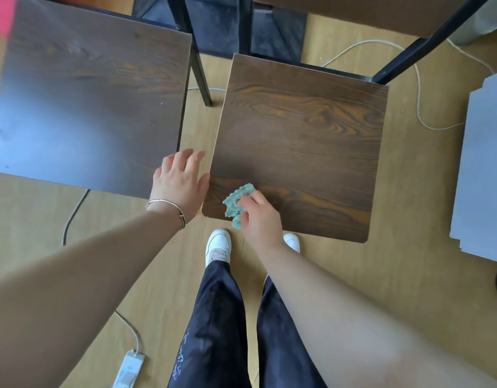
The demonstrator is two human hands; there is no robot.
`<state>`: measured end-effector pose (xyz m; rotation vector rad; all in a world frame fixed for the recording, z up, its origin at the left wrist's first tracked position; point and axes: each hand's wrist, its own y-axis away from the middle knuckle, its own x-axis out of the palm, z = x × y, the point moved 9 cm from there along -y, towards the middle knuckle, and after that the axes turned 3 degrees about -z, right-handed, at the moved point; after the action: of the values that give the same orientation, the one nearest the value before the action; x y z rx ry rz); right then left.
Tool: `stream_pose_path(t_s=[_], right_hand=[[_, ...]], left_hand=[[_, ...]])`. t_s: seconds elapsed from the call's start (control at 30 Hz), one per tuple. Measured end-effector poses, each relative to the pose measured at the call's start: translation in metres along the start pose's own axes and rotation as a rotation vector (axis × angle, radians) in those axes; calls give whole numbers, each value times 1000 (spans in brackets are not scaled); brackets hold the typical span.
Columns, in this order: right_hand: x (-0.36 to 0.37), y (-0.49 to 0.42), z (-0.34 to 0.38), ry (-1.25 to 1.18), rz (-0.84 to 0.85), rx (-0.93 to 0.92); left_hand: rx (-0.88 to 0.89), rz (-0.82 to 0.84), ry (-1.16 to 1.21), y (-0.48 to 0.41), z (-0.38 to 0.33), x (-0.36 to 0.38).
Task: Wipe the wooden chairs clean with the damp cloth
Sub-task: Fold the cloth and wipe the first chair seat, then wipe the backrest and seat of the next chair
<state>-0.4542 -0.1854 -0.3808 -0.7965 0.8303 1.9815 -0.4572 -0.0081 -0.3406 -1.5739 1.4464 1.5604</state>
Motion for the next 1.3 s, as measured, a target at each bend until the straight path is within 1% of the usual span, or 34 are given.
stream_pose_path(t_s=[0.13, 0.17, 0.23, 0.3, 0.33, 0.4, 0.53, 0.6, 0.77, 0.87, 0.9, 0.97, 1.1, 1.2, 1.3], right_hand=[[46, 3, 52, 24, 90, -114], [58, 4, 62, 56, 147, -143], [83, 11, 75, 126, 322, -171], [97, 23, 75, 134, 495, -118], [96, 27, 71, 116, 511, -75], [76, 28, 63, 60, 425, 15], [-11, 6, 43, -76, 92, 186], [-55, -14, 39, -100, -1, 242], [-146, -70, 40, -176, -210, 270], [-197, -104, 49, -199, -373, 280], [-217, -117, 56, -211, -433, 253], [-255, -142, 80, -233, -532, 137], [-325, -185, 150, -152, -685, -227], [-342, -215, 195, -24, -698, -457], [-328, -243, 210, 112, -639, -538]], left_hand=[[-41, -33, 54, 1, 27, -9], [-45, -35, 62, 1, 33, -10], [-41, -28, 61, 0, 41, -13], [-28, -15, 49, -1, 43, -17], [-19, -9, 43, -1, 43, -20], [10, 4, 32, -1, 39, -29], [95, 20, -1, -9, 19, -56], [119, 5, -10, -20, 7, -73], [132, -49, -21, -63, -22, -111], [143, -96, -11, -89, -41, -133], [140, -113, -11, -98, -45, -141], [116, -149, 0, -116, -50, -158], [88, -223, 30, -138, -58, -194], [92, -271, 10, -149, -63, -213], [79, -265, 12, -160, -57, -215]])
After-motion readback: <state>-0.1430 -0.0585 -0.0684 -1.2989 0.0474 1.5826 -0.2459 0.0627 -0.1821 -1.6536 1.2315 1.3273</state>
